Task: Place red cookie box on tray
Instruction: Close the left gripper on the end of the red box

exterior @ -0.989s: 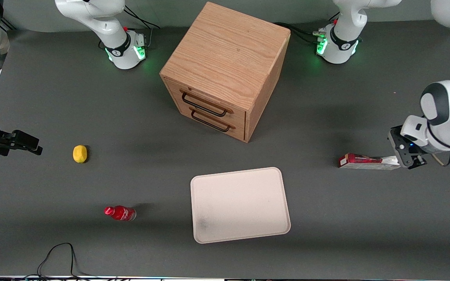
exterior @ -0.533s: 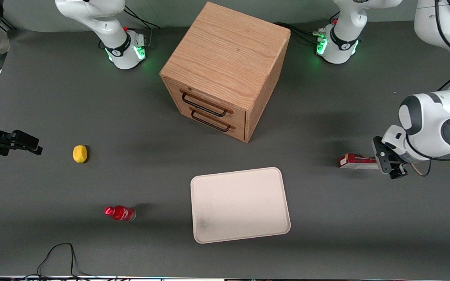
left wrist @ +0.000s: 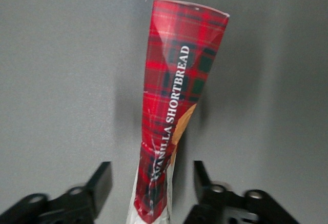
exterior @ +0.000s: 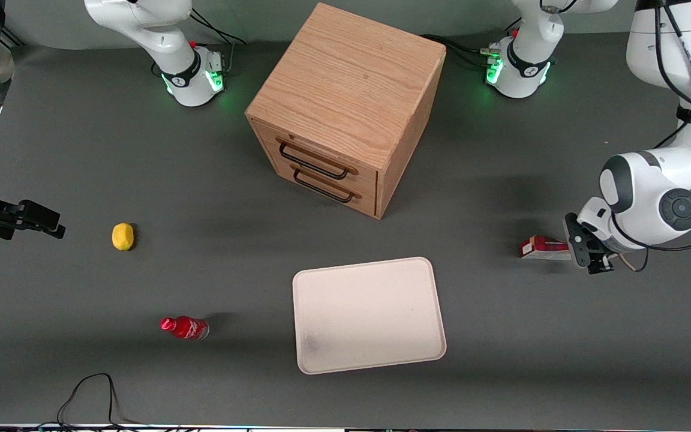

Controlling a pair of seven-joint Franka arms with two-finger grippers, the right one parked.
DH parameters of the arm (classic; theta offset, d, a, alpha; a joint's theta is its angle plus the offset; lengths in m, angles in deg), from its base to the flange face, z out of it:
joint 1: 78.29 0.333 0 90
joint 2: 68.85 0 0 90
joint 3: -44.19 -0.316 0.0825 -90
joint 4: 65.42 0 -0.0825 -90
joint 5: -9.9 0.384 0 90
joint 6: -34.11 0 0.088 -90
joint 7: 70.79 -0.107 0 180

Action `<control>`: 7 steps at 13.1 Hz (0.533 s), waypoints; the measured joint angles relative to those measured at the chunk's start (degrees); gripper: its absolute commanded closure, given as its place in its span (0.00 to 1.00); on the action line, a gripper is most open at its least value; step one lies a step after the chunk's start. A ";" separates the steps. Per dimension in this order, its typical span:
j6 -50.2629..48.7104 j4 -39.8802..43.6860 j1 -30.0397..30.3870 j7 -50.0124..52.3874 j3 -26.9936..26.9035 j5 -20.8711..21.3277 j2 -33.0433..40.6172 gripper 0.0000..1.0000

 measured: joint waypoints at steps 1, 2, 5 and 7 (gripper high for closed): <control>0.00 -0.03 -0.01 -0.28 0.02 -0.13 0.00 1.00; 0.00 -0.04 -0.01 -0.43 0.02 -0.18 0.00 1.00; -0.01 -0.04 -0.01 -0.60 0.02 -0.22 0.00 1.00; 0.03 0.20 -0.01 -0.60 -0.05 -0.32 0.15 1.00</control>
